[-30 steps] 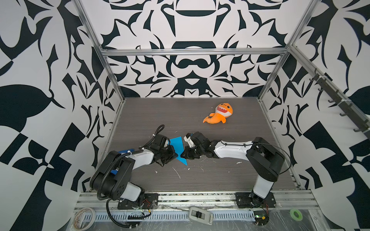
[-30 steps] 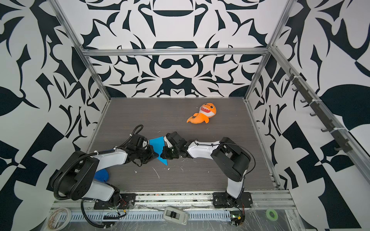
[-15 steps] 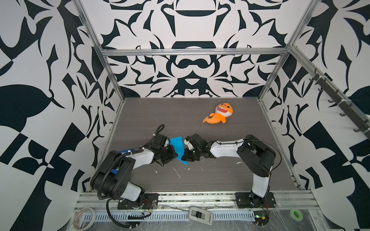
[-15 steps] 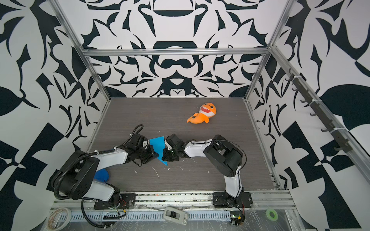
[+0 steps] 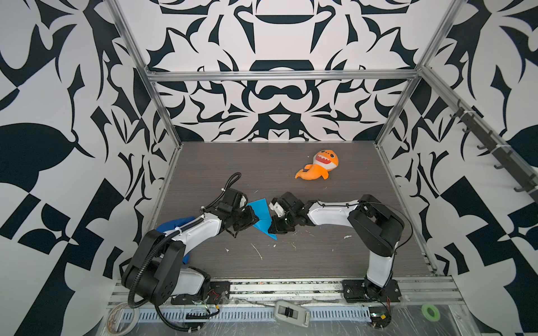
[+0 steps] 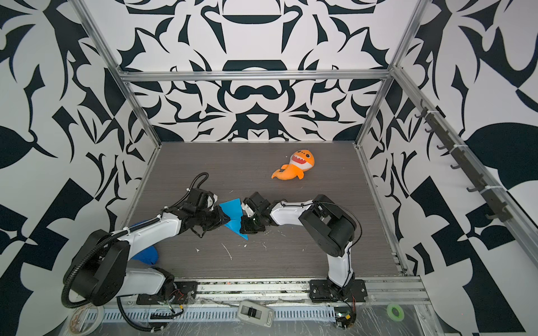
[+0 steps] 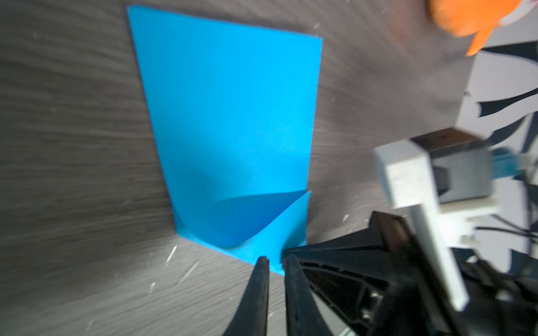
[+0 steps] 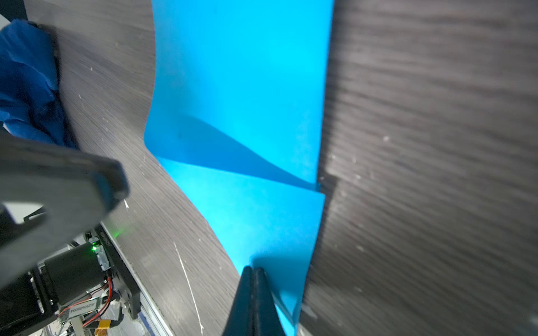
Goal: Fold a paper plane with a square sheet of paper (pick it up from the middle)
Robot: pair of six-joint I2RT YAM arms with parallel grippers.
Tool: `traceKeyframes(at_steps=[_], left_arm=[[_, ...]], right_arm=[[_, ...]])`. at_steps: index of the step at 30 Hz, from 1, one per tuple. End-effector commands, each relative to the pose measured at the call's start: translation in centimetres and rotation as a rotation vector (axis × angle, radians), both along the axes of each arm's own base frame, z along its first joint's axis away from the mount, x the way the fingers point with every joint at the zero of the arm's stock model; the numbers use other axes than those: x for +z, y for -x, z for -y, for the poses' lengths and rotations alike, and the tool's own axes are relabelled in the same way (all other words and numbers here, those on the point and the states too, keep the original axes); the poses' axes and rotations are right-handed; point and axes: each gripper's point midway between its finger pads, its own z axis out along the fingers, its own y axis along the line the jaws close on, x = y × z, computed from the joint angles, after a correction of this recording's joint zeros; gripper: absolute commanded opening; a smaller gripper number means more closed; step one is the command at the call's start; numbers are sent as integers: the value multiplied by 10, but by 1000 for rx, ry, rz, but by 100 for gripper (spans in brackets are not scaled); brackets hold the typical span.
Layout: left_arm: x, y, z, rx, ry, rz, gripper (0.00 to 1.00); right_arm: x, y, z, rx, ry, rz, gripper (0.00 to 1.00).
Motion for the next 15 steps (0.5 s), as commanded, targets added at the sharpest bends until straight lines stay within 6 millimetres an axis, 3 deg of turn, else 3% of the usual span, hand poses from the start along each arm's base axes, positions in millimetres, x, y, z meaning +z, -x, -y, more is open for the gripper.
traceKeyframes(at_steps=[1,9,15], left_arm=[[-9,6,-3,-47,-89,-19,14],[-17,6,12,-114,-88,-42,11],[-27,5,6,-100,-135,-69,10]], right_arm=[[-23,10,23,-6,123,-53,0],[-28,12,24,-14,135,-69,0],[-30,12,26,-19,147,-74,0]])
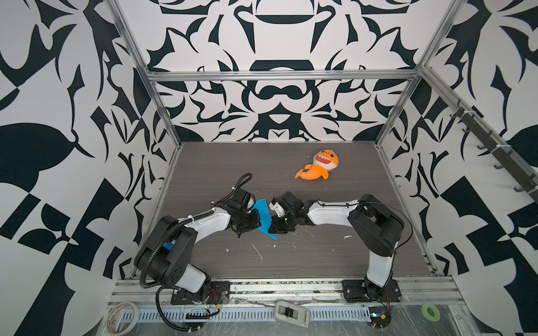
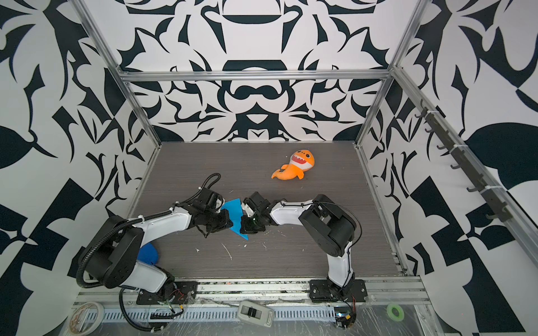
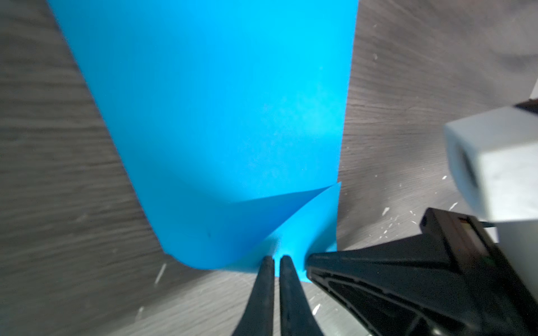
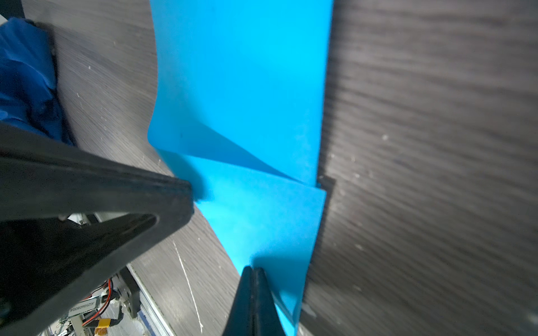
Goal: Fold a paper plane with a square sheet of paper (pick it up from the middle)
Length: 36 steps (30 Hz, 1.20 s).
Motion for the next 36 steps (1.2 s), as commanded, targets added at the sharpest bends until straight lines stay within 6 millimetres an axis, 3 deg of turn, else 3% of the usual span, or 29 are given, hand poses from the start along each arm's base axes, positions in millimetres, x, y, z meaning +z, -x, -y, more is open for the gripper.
traceKeyframes(at_steps=[1,13,25,29,32,36], left_arm=[[-5,0,-5,-2,-52,-19,9],[-19,1,-26,-3,-194,-36,9],[-24,0,-75,79,-412,-74,8],[-15,-5,-85,113,-449,-53,8],[8,-14,-73,115,-370,10,8],[40,-14,-33,87,-114,100,12]], right_arm=[[-31,12,26,-20,144,-72,0],[-35,14,31,-18,174,-80,0],[-38,14,35,-18,192,-78,0],[-37,14,34,-18,191,-73,0],[-34,11,33,-17,187,-61,0],[-31,7,29,-15,174,-41,0]])
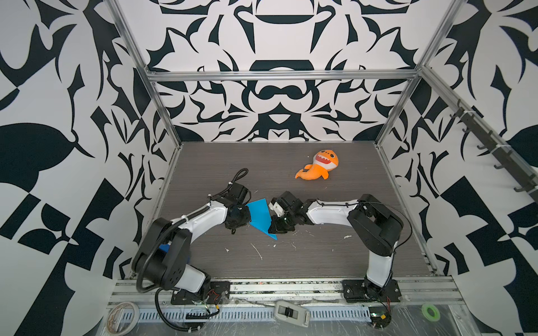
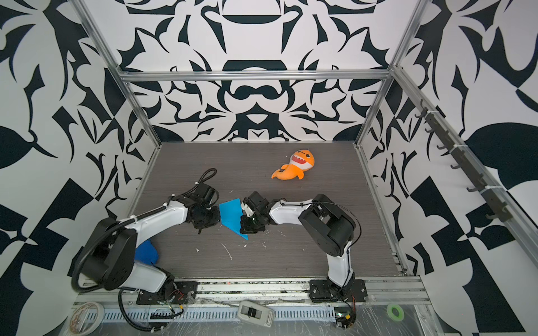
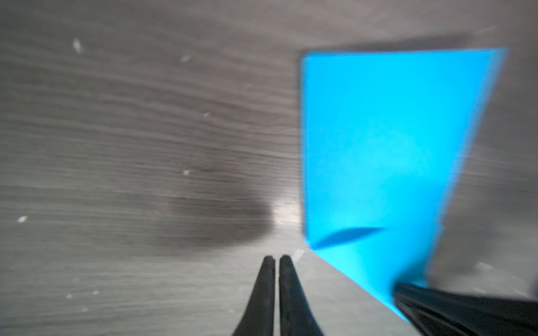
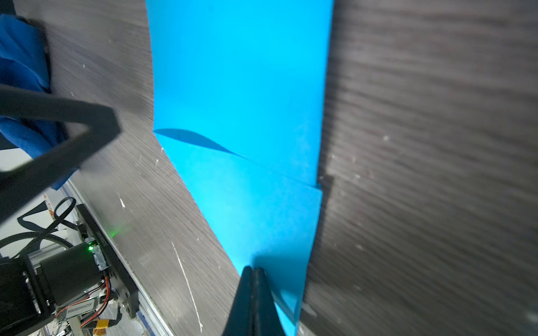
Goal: Fold a paper plane with a square sheet of paper (pick it up from the middle)
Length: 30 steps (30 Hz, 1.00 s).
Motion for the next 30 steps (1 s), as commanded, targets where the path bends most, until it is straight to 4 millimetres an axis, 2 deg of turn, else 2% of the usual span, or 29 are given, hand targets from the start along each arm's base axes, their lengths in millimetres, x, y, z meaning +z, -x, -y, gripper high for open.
traceKeyframes(at_steps=[1,3,7,12,18,23,30], left_arm=[[28,4,33,-38,213,61,13],[31,7,46,-43,283,73,14],[21,9,54,-17,330,49,14],[21,-1,65,2,385,52,18],[15,-13,81,7,454,40,18],[1,-16,82,3,419,8,13],[-18,-14,69,22,316,-27,11]], right_arm=[[-29,7,26,-10,149,-33,0],[-27,4,25,8,145,-9,0],[-18,-8,30,72,133,59,0],[-1,-20,28,142,75,117,0],[0,-21,21,146,41,95,0],[0,-21,20,127,33,81,0],[3,-21,18,113,21,71,0]])
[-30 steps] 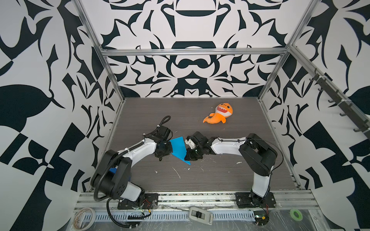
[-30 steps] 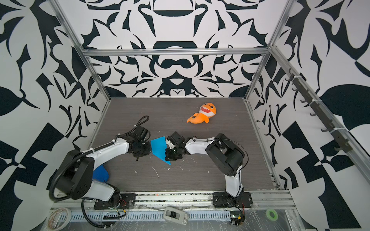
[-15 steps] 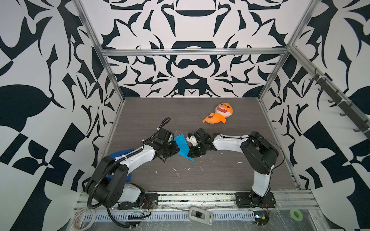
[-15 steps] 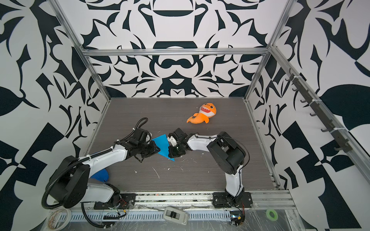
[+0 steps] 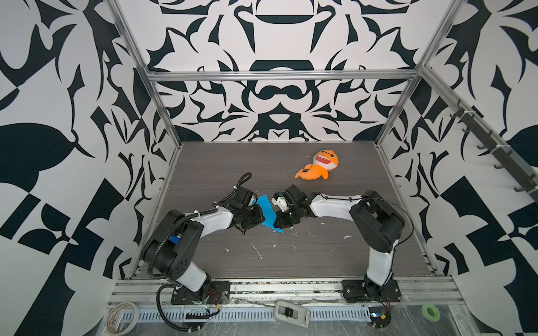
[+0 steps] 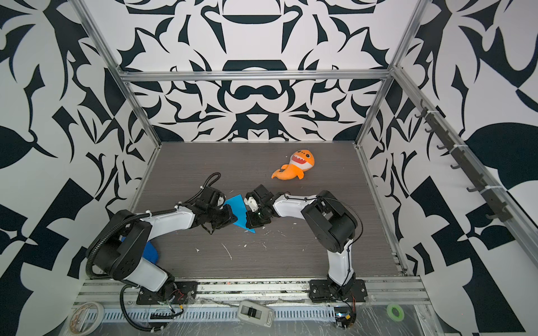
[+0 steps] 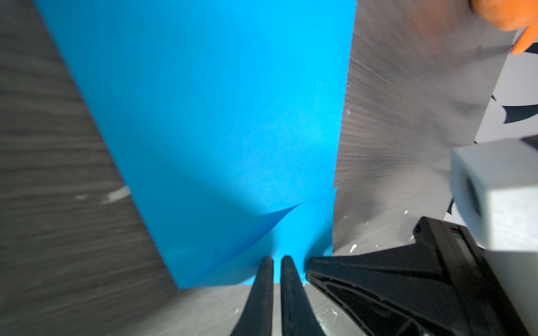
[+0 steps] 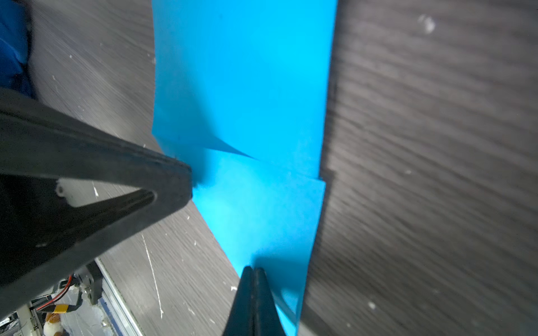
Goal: Fold a paper plane with a square sheet of paper (pick it up from the middle)
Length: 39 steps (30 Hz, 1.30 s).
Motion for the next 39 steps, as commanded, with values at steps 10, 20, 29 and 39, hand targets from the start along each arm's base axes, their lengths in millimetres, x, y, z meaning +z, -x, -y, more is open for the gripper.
traceKeyframes(at_steps=[10,20,29,39], left_arm=[[-25,6,-19,4,-141,-56,6],[-33,8,-22,7,-159,-71,6],[-37,11,-28,15,-193,-92,5],[-36,10,-28,9,-200,-93,5]], right_arm=[[34,-10,-27,-64,-87,-35,0],[17,-19,-39,-178,-78,-97,0],[-6,0,-4,-243,27,-144,0],[-27,38,56,-333,145,-185,0]])
